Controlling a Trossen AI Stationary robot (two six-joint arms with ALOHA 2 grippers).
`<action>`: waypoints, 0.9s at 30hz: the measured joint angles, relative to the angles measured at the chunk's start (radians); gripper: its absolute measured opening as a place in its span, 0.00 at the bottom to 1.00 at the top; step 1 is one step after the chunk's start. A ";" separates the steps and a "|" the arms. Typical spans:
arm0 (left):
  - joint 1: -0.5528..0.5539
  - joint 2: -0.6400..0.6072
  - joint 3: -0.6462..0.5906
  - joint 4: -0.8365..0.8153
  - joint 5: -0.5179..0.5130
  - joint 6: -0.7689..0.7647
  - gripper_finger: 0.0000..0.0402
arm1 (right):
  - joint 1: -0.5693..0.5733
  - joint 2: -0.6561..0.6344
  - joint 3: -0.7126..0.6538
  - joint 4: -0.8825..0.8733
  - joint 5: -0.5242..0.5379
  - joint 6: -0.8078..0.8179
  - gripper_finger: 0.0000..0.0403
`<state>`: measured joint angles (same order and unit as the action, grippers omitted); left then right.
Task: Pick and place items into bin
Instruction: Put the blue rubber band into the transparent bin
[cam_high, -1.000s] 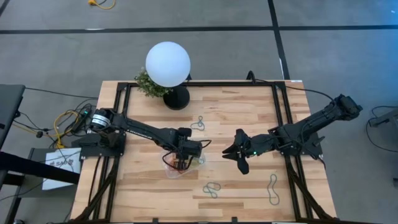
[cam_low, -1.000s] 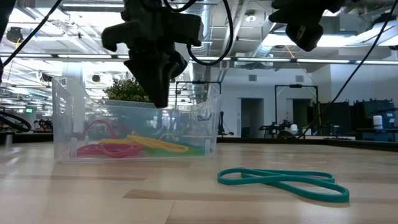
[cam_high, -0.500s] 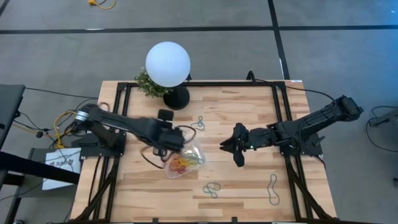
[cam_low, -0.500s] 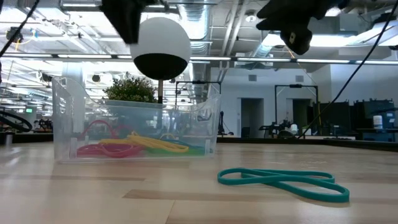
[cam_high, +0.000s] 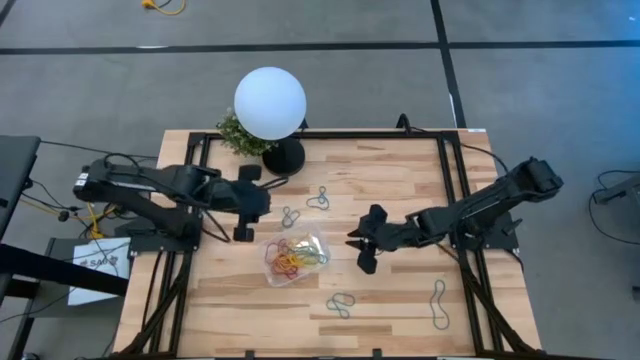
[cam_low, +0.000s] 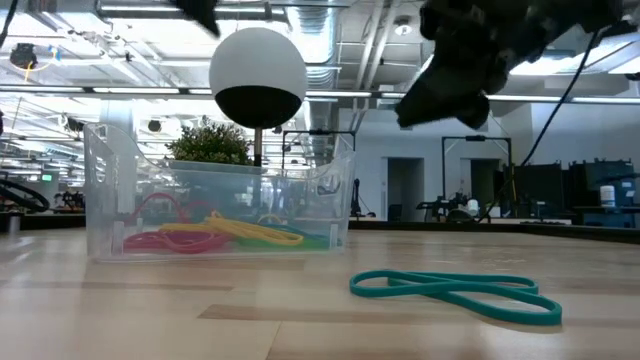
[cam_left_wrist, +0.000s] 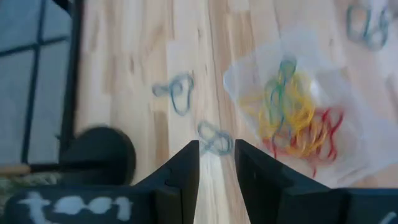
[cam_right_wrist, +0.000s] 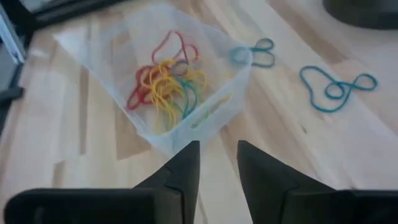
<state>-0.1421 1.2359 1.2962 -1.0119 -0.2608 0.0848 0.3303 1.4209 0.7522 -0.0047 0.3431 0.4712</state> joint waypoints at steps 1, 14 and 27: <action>0.013 -0.012 -0.048 0.023 0.014 0.007 0.23 | 0.003 0.011 0.005 -0.005 0.000 0.000 0.26; 0.097 -0.024 -0.405 0.192 0.031 -0.018 0.23 | 0.078 0.023 0.187 -0.647 -0.327 0.509 0.42; 0.105 -0.024 -0.417 0.202 0.020 -0.044 0.23 | 0.483 0.031 0.193 -0.980 -0.454 1.325 0.36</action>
<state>-0.0376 1.2118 0.8795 -0.8099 -0.2413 0.0411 0.8129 1.4523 0.9453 -0.9842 -0.1108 1.7964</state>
